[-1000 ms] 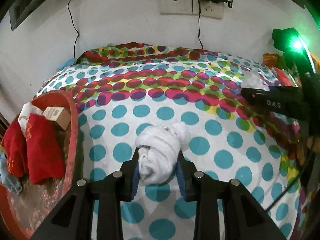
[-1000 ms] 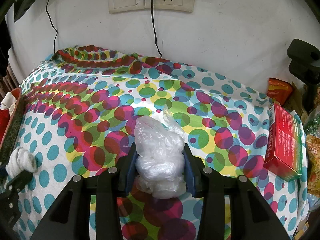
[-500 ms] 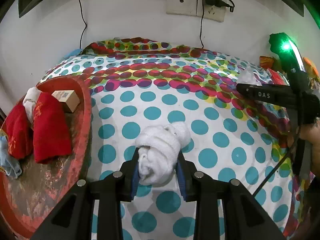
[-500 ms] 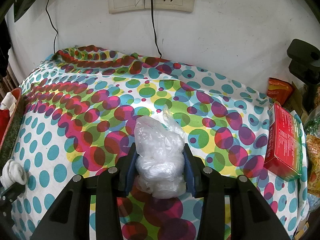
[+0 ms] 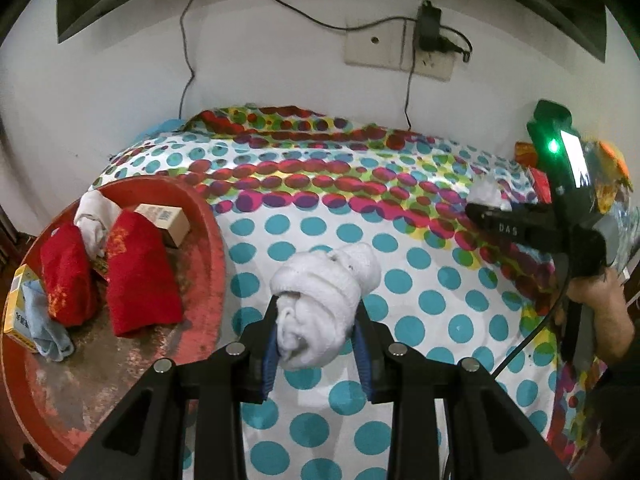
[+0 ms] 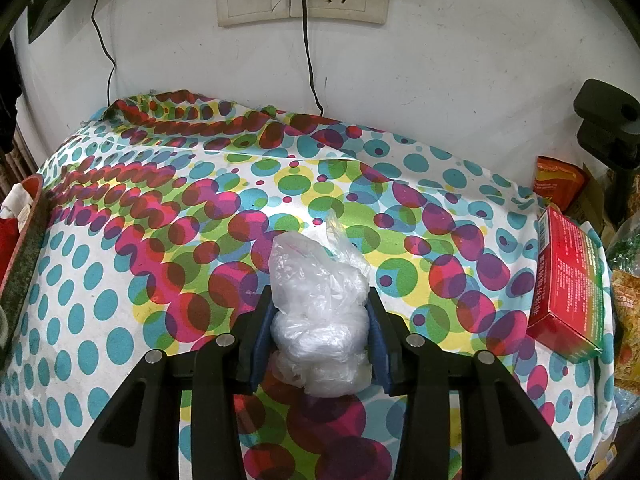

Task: Organize objects
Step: 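Carry the white rolled sock over the red tray with the left tool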

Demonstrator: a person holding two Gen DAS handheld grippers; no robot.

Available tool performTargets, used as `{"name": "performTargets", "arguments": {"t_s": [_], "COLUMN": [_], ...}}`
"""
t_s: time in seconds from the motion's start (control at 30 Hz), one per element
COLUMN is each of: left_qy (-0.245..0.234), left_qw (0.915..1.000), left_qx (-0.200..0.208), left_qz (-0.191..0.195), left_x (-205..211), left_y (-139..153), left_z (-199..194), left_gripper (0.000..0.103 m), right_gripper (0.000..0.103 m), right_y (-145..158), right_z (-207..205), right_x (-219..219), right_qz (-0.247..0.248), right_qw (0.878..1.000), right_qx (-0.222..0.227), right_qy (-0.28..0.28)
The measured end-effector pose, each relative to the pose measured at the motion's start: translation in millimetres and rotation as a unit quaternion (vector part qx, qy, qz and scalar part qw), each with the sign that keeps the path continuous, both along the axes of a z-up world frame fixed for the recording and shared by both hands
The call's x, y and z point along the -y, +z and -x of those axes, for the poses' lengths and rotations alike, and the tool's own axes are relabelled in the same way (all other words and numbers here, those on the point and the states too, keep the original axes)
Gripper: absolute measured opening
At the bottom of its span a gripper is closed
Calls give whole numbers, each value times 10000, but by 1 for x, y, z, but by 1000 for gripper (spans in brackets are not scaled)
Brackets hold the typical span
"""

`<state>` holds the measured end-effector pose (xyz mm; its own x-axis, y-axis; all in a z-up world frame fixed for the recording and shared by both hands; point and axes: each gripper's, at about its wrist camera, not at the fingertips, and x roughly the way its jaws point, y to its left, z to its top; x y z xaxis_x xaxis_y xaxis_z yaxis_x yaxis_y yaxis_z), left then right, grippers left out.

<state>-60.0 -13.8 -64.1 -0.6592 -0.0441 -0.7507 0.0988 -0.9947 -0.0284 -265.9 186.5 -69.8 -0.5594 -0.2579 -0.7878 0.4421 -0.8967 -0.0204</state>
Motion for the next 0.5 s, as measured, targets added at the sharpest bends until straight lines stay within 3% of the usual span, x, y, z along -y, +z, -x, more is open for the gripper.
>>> {"name": "performTargets", "arguments": {"t_s": [0.5], "left_qy": [691], "left_qw": [9974], "left_qx": [-171], "left_qz": [-143], "left_x": [63], "left_y": [22], "left_z": [-21], "left_gripper": [32], "right_gripper": [40], "right_y": [0], "right_z": [1], "right_x": [0], "right_qz": [-9], "right_qw": [10000], "right_qx": [-4], "right_qy": [-17]}}
